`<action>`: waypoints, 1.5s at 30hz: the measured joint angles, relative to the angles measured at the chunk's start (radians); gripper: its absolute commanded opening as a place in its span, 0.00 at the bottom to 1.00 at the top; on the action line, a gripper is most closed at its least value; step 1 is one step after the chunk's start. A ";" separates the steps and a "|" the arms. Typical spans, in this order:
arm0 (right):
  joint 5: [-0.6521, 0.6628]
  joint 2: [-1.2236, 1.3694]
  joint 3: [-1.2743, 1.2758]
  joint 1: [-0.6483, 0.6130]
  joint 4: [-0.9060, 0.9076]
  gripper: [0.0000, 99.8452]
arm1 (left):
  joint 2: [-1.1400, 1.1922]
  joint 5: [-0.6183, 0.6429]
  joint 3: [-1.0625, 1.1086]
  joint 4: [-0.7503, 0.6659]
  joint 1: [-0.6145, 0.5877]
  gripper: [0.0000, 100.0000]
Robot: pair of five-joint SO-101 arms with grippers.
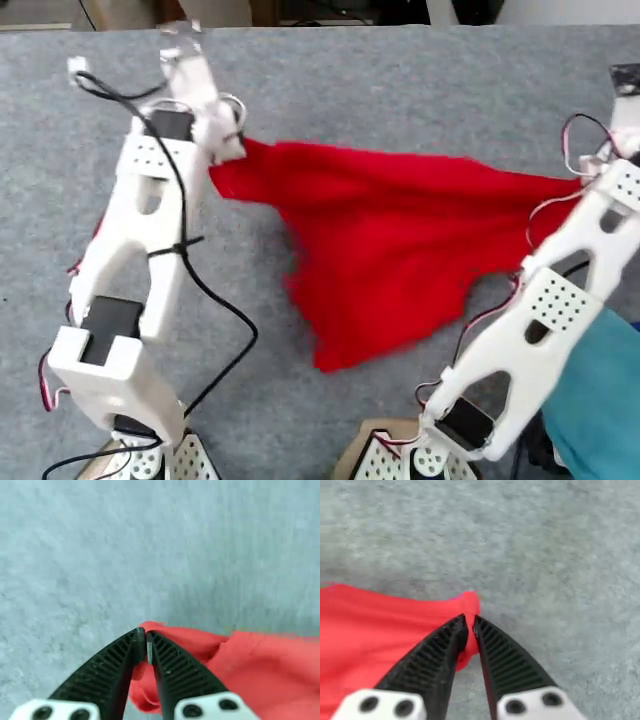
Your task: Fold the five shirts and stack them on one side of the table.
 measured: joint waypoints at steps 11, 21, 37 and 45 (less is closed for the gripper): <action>0.000 0.000 -0.127 -0.124 0.107 0.00 | 0.166 0.180 -0.186 0.106 -0.101 0.21; -0.078 0.052 -0.127 -0.238 0.160 0.00 | 0.333 0.126 -0.319 0.568 -0.037 0.24; -0.229 0.252 -0.127 -0.325 0.094 0.00 | 0.221 0.035 -0.046 0.603 0.262 0.24; -0.229 0.252 -0.127 -0.325 0.071 0.00 | 0.221 0.167 0.086 0.387 0.442 0.22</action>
